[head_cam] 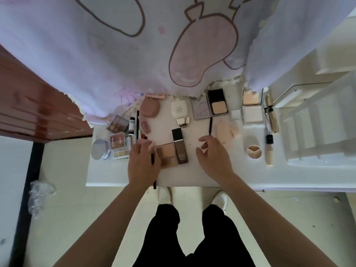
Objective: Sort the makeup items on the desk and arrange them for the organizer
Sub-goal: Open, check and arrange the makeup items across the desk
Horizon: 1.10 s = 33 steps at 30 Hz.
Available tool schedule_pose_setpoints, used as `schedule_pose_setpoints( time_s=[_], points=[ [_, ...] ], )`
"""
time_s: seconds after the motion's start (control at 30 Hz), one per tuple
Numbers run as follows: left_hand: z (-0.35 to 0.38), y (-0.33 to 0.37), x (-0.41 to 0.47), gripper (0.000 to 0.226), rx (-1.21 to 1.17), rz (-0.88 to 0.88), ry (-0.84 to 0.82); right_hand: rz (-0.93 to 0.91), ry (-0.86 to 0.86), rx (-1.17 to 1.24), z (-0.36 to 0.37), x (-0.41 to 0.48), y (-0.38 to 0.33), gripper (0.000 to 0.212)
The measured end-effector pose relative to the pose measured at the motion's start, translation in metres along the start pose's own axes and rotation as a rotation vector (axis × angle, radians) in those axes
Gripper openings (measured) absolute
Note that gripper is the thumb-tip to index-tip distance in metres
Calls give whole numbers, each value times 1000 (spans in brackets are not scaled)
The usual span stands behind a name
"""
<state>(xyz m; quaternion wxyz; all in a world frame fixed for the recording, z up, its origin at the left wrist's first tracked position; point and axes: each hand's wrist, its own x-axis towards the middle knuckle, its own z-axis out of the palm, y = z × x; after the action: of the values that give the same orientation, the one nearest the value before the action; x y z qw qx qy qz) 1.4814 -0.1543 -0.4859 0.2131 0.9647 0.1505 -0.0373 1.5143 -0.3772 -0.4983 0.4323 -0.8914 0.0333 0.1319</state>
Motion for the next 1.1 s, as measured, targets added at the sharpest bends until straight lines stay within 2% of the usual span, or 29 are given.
schedule_pose_setpoints(
  time_s=[0.17,0.23,0.3,0.37,0.43,0.53,0.67,0.77,0.87,1.03,1.1],
  points=[
    [-5,-50,-9,73,98,-72,-162,-264,-232,-188,42,-4,-41,45],
    [-4,-60,-12,78,106,-47,-202,-319,-285,-283,59,-2,-49,49],
    [-4,-68,-15,72,77,-12,-180,-294,-331,-316,74,-1,-52,43],
    [-4,-79,-18,63,39,11,-152,-193,-350,-287,84,-3,-55,31],
    [-2,-93,-20,60,32,116,-122,-120,-335,-236,93,-10,-56,22],
    [6,-121,-17,62,154,401,-62,-63,-309,-190,105,-22,-58,17],
    [14,-139,-2,53,259,560,-45,14,-299,-262,120,-30,-63,33],
    [14,-136,12,43,260,550,-19,72,-279,-295,127,-33,-67,42],
    [11,-132,24,39,247,513,9,104,-188,-249,133,-32,-71,38],
    [6,-121,44,43,186,414,7,82,-75,-169,136,-20,-82,26],
    [4,-121,46,47,172,398,-10,40,-42,-175,138,-18,-85,28]
  ],
)
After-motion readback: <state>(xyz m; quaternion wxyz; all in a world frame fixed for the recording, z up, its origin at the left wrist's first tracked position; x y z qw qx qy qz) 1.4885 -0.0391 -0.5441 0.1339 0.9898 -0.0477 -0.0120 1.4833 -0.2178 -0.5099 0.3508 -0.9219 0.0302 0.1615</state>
